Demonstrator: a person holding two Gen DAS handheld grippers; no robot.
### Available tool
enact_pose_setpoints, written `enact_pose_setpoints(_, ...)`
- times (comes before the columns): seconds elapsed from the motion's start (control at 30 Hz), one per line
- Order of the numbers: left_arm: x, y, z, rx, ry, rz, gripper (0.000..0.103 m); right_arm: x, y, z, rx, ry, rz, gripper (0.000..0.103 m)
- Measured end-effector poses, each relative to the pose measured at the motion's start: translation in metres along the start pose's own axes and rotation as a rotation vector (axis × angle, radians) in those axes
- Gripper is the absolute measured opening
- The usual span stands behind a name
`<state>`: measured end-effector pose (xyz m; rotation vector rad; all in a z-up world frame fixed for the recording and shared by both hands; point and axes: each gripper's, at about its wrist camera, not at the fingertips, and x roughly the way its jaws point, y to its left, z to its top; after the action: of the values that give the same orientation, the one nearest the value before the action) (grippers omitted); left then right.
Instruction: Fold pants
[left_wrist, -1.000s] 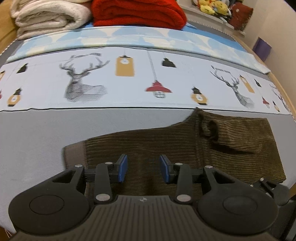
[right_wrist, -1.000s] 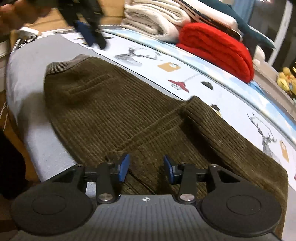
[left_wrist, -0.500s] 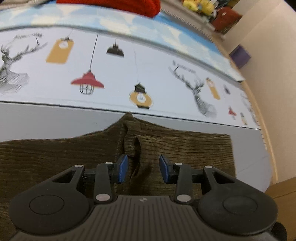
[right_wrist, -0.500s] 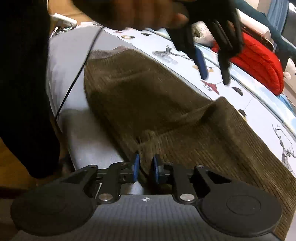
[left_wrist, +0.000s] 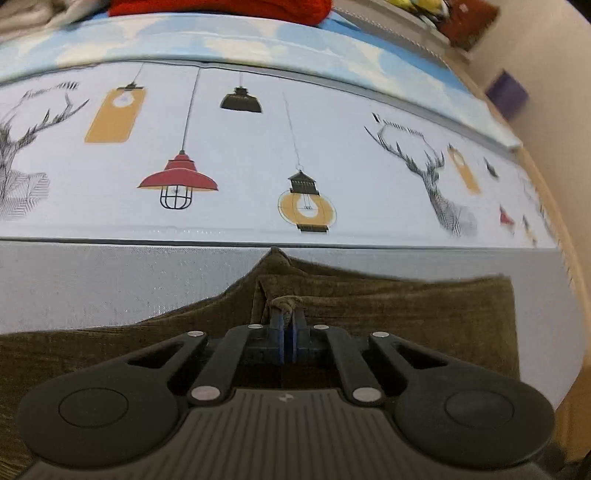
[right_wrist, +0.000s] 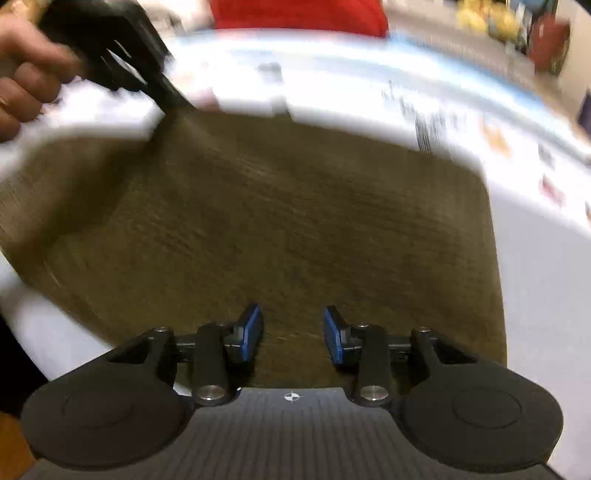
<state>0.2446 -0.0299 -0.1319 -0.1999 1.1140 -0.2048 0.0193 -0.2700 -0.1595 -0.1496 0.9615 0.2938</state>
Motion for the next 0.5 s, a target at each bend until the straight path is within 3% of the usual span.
enact_pose_setpoints(0.1,-0.022,0.003,0.002,-0.014,-0.096,0.046,0.011,-0.012,-0.003,0.002,0.020,-0.008,0.027,0.040)
enact_pose_setpoints(0.2,-0.038,0.005,-0.002,-0.014,-0.117,-0.014,0.011,-0.032,-0.015,0.004,0.068,-0.088,-0.006,0.040)
enact_pose_setpoints(0.3,-0.043,-0.005,-0.018,0.084,-0.056,-0.100,0.011,-0.042,-0.032,0.004,0.142,-0.125,-0.102,0.041)
enact_pose_setpoints(0.37,-0.044,-0.016,-0.034,0.191,0.002,-0.149,0.011,-0.032,-0.048,0.001,0.181,-0.055,-0.213,0.042)
enact_pose_setpoints(0.43,-0.038,-0.027,-0.057,0.333,0.093,-0.188,0.015,-0.024,-0.064,-0.011,0.243,0.036,-0.268,0.041)
enact_pose_setpoints(0.5,-0.022,-0.035,-0.089,0.476,0.238,-0.145,0.015,-0.030,-0.072,-0.013,0.318,0.022,-0.269,0.040)
